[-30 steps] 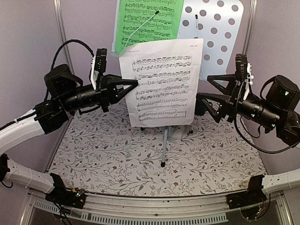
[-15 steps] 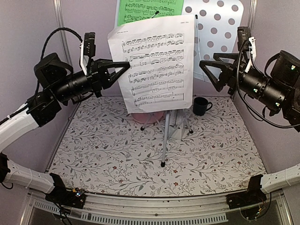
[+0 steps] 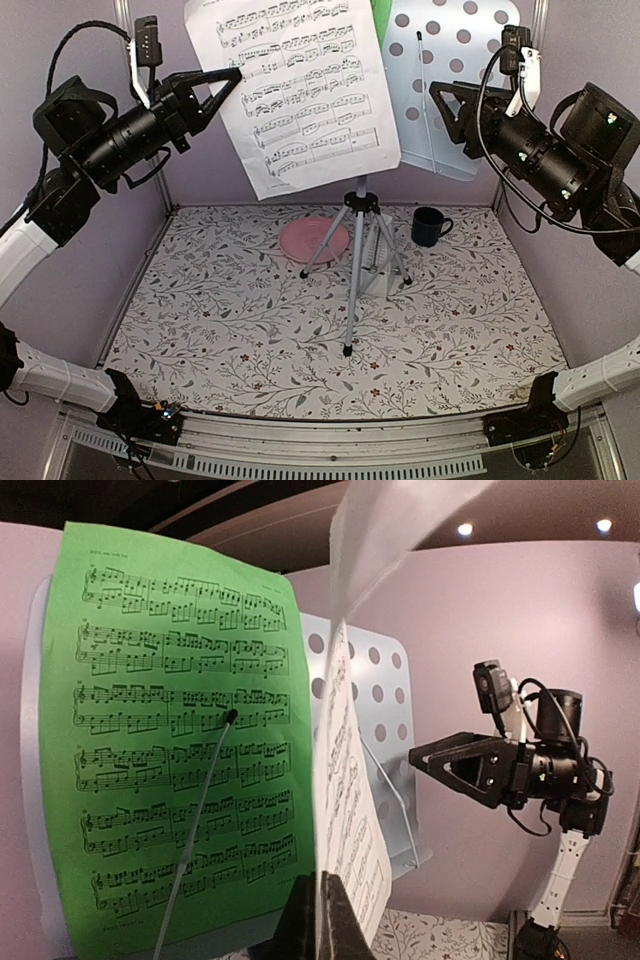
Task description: Set up the instrument practice props
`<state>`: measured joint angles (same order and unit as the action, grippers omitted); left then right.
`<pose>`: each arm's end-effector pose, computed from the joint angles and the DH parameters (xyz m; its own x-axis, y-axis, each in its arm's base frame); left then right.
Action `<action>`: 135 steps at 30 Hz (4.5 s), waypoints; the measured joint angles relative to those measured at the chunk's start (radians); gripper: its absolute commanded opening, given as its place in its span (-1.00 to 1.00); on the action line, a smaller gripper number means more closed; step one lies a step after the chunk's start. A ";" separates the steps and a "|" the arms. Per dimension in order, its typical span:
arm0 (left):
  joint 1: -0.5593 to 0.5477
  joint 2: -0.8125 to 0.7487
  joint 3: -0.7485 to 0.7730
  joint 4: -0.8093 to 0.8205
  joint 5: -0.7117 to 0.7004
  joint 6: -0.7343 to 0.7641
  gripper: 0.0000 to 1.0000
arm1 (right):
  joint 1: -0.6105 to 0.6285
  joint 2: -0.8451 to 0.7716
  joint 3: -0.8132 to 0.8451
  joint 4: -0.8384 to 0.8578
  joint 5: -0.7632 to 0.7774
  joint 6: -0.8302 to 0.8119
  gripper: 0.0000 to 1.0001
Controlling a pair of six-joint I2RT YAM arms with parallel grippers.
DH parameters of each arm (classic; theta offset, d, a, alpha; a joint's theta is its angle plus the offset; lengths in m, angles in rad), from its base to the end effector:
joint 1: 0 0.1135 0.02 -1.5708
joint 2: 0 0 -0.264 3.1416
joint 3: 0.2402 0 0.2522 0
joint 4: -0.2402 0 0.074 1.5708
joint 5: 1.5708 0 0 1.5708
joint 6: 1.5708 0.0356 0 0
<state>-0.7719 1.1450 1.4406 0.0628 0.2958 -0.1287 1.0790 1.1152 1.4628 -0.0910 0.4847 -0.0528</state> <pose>0.1569 -0.1672 0.5206 0.1385 -0.3062 -0.9418 0.8879 0.4596 -0.0188 0.1165 0.1824 0.5172 0.1496 0.1804 -0.9722 -0.5600 0.8258 0.0670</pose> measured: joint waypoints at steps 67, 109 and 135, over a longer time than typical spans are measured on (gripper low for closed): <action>0.023 0.330 0.429 -0.056 -0.018 0.048 -1.00 | -0.066 0.145 0.004 0.240 -0.001 -0.125 -1.00; -0.020 0.622 0.835 -0.138 0.114 0.171 -1.00 | -0.072 0.121 -0.066 0.332 -0.092 -0.195 -1.00; -0.170 0.787 1.007 -0.242 0.091 0.463 -1.00 | -0.074 0.118 -0.068 0.327 -0.145 -0.201 -1.00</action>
<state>-0.9417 1.9316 2.4481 -0.1795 0.3870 0.3340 1.0046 1.2335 1.3949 0.2359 0.3393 -0.2543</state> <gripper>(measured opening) 0.006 0.020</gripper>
